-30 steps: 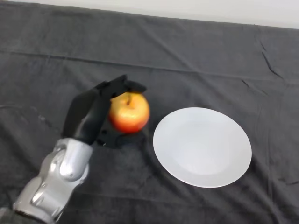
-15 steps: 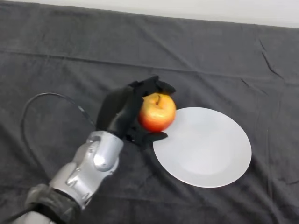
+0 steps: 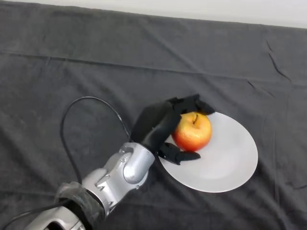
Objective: Move the apple to the plate
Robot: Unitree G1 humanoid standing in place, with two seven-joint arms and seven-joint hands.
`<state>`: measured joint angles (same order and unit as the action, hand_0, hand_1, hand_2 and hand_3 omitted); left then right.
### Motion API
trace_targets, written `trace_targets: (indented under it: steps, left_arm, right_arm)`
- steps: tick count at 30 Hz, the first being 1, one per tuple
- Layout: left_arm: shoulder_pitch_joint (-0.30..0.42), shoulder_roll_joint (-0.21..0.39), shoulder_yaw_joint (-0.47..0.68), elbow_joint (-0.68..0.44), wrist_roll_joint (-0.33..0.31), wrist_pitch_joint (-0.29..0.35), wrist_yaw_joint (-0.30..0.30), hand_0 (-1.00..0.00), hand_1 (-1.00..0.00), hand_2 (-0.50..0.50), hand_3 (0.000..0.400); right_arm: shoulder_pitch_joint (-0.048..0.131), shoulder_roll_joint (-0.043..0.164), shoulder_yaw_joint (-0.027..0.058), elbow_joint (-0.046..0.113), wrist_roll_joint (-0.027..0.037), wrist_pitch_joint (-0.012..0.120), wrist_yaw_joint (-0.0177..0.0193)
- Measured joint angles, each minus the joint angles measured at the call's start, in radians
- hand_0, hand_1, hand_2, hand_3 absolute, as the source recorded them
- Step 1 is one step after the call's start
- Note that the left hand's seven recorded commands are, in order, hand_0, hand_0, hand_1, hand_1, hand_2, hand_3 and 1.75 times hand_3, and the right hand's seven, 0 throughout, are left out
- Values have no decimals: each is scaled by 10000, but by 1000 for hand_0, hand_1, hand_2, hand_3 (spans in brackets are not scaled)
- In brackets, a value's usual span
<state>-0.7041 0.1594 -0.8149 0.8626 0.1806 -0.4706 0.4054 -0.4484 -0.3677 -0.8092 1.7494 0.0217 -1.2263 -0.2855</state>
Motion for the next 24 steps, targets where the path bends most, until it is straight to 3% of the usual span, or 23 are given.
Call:
trace_targets:
  steps: [1, 2, 3, 4, 5, 6, 15, 24]
  left_arm:
    - [-3, -6, -42, 86, -31, -36, -21, -592, -698, 53, 279]
    - [-3, -5, -64, 140, -40, -59, -47, -522, -643, 61, 257]
    - [-3, 1, -78, 188, -116, -74, -84, 0, -314, 157, 125]
    - [-3, 3, -79, 218, -171, -89, -96, 0, -243, 122, 97]
    - [-4, 8, -84, 233, -212, -112, -102, 0, -71, 35, 28]
    - [-5, 14, -84, 238, -224, -147, -108, 0, 0, 0, 0]
    - [-282, 53, -316, 451, -591, -160, -218, 0, 0, 0, 0]
    - [-290, 484, -195, 448, -995, -408, -284, 0, 0, 0, 0]
  right_arm:
    - [-1, 1, 0, 0, 0, 0, 0]
    - [-1, 2, 0, 1, -1, 0, 0]
    - [-1, -2, 0, 3, -1, 0, 0]
    - [-1, -3, 0, 3, 0, 0, 0]
    - [-1, -4, 0, 4, 0, 0, 0]
    - [-1, -4, 0, 5, 0, 0, 0]
    - [-2, -9, -3, 16, -4, -2, 0]
    - [-2, -9, -10, 41, -6, -2, 0]
